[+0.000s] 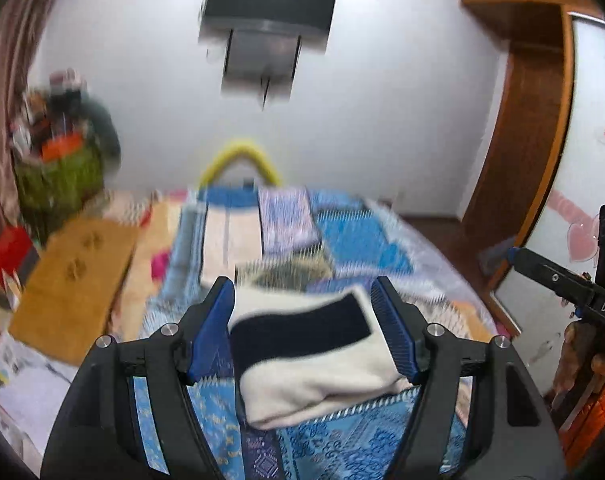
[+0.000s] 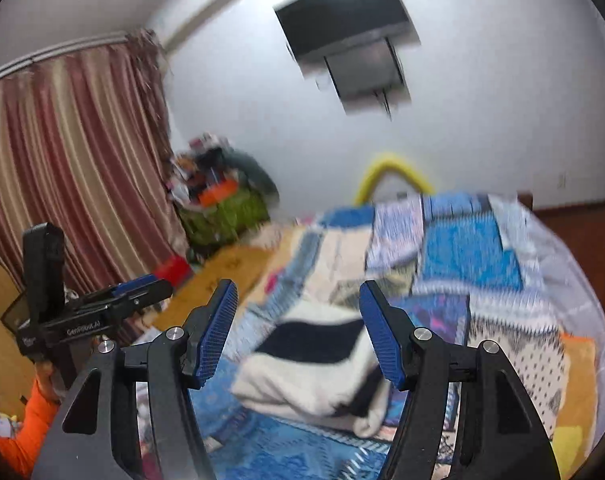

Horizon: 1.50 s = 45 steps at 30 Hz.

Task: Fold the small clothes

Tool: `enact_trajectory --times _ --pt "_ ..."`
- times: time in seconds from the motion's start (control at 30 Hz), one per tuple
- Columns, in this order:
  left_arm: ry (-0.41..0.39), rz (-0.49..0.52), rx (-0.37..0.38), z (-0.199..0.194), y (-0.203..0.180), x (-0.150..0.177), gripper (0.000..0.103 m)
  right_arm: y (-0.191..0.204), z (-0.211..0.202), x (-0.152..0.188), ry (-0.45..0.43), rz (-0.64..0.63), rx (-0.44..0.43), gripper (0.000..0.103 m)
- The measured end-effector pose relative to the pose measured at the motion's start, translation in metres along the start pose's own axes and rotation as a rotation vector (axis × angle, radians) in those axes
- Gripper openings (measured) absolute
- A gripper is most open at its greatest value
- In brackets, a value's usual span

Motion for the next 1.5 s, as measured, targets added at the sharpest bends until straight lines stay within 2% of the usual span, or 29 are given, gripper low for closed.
enact_trajectory --times 0.1,0.27,0.33,0.4,0.47,0.53,0.6,0.77,0.83,0.93,1.5 --pt "-0.109 0.003 -0.002 -0.038 -0.008 -0.005 0.07 0.023 -0.017 -0.006 -0.068 -0.05 0.002 0.061" --pt "-0.225 -0.013 0.015 -0.083 -0.017 -0.003 0.07 0.052 -0.041 -0.003 -0.149 -0.092 -0.001 0.061" --pt "-0.267 -0.01 -0.013 -0.096 -0.02 0.001 0.071 0.062 -0.048 -0.001 -0.174 -0.109 0.016 0.061" --pt "-0.314 -0.004 -0.066 -0.107 -0.024 0.005 0.077 0.068 -0.052 0.002 -0.193 -0.132 0.052 0.061" --pt "-0.337 -0.006 -0.084 -0.111 -0.026 0.009 0.08 0.072 -0.052 0.005 -0.194 -0.156 0.087 0.062" --pt "-0.343 -0.009 -0.081 -0.115 -0.028 0.014 0.083 0.072 -0.052 0.007 -0.19 -0.169 0.113 0.065" --pt "-0.339 -0.011 -0.081 -0.116 -0.029 0.017 0.091 0.073 -0.051 0.011 -0.184 -0.181 0.141 0.074" --pt "-0.325 -0.017 -0.078 -0.113 -0.032 0.025 0.103 0.073 -0.052 0.013 -0.186 -0.196 0.189 0.088" --pt "-0.316 -0.019 -0.081 -0.114 -0.03 0.027 0.103 0.073 -0.053 0.013 -0.181 -0.205 0.206 0.092" --pt "-0.305 -0.019 -0.083 -0.114 -0.03 0.029 0.103 0.073 -0.054 0.012 -0.182 -0.22 0.231 0.103" --pt "-0.3 0.016 -0.099 -0.114 -0.037 0.038 0.103 0.074 -0.054 0.022 -0.153 -0.222 0.253 0.103"
Point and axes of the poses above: each gripper's, at about its wrist camera, not at the fingertips, and z roughly the way its jaws point, y to its left, x to its underside, the point moved 3 cm from there along z, roughly the way its jaws point, and after that the axes turned 14 degrees about -x, right-handed, at the moved point
